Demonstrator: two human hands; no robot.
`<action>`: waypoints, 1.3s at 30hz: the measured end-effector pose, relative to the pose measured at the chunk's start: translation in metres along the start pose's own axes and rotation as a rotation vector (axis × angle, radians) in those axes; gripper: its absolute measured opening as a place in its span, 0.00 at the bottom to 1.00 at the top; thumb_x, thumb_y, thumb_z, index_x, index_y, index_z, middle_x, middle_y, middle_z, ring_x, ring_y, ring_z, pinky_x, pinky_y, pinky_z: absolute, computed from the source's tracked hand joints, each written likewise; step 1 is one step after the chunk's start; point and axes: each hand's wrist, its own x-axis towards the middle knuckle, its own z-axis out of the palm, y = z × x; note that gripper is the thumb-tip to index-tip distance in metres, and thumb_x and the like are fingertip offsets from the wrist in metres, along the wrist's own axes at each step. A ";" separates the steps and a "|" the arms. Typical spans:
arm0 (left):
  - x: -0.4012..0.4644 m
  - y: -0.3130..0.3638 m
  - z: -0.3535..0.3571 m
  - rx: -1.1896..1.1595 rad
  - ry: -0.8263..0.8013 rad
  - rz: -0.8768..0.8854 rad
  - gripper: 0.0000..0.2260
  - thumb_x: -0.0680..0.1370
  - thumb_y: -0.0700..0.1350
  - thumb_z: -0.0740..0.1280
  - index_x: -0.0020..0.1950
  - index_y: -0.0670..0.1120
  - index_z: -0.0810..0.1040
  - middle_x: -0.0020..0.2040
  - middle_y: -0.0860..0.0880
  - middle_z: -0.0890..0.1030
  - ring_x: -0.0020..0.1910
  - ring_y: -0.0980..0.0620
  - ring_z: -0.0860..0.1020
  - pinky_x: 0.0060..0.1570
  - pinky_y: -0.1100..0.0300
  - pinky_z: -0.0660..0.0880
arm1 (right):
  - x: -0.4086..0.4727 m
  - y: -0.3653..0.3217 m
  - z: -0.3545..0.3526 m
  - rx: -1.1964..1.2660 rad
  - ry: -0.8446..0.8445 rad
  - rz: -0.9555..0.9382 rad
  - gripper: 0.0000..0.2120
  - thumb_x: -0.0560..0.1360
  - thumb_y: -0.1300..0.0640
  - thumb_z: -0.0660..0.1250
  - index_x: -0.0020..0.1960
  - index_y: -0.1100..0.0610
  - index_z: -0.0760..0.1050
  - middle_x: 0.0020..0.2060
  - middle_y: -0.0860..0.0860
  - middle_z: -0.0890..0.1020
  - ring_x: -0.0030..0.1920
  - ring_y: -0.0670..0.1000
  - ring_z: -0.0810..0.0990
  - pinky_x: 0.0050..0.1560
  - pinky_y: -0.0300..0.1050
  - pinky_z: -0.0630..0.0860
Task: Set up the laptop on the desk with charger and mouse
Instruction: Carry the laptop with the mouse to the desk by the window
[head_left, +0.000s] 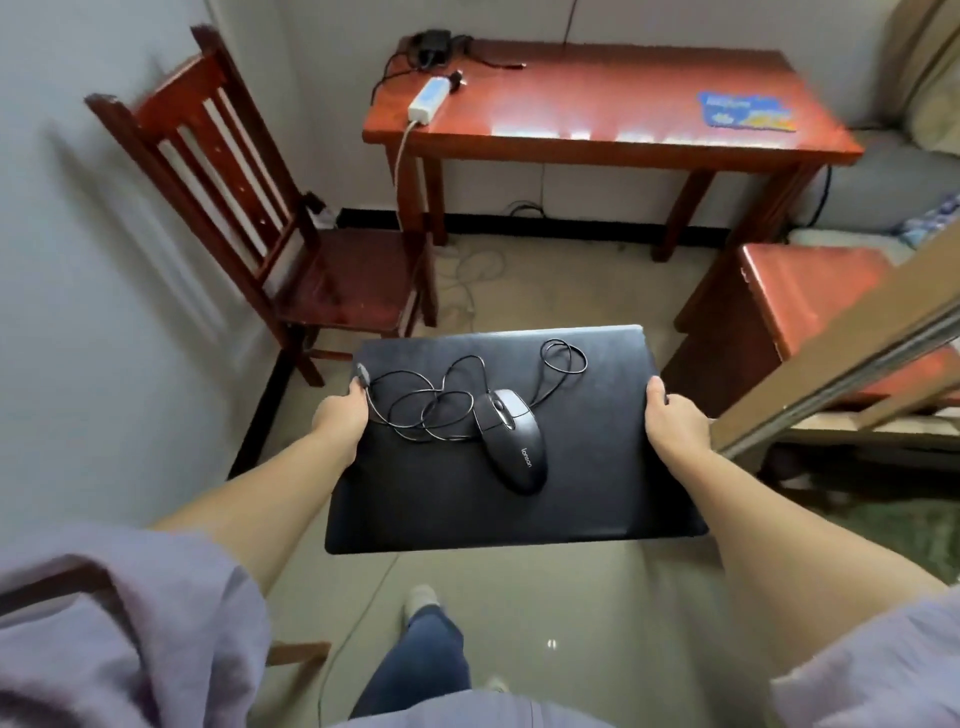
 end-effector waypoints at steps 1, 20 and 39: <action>0.006 0.015 0.013 0.009 -0.013 0.020 0.29 0.79 0.59 0.55 0.67 0.35 0.69 0.67 0.37 0.72 0.65 0.38 0.70 0.64 0.50 0.67 | 0.014 0.001 -0.005 0.008 0.010 0.005 0.30 0.80 0.43 0.46 0.57 0.65 0.75 0.60 0.65 0.76 0.61 0.64 0.73 0.59 0.51 0.68; 0.161 0.388 0.238 0.098 -0.176 0.252 0.27 0.81 0.56 0.53 0.67 0.33 0.69 0.67 0.36 0.72 0.66 0.37 0.70 0.63 0.52 0.67 | 0.361 -0.108 -0.082 0.150 0.177 0.169 0.29 0.79 0.42 0.46 0.41 0.64 0.73 0.46 0.62 0.78 0.44 0.59 0.71 0.48 0.49 0.66; 0.314 0.690 0.445 -0.028 -0.064 0.142 0.27 0.81 0.55 0.55 0.67 0.32 0.68 0.68 0.36 0.71 0.66 0.37 0.70 0.63 0.51 0.67 | 0.776 -0.273 -0.155 0.075 0.057 0.026 0.29 0.81 0.45 0.46 0.63 0.66 0.72 0.62 0.65 0.75 0.63 0.63 0.72 0.60 0.50 0.68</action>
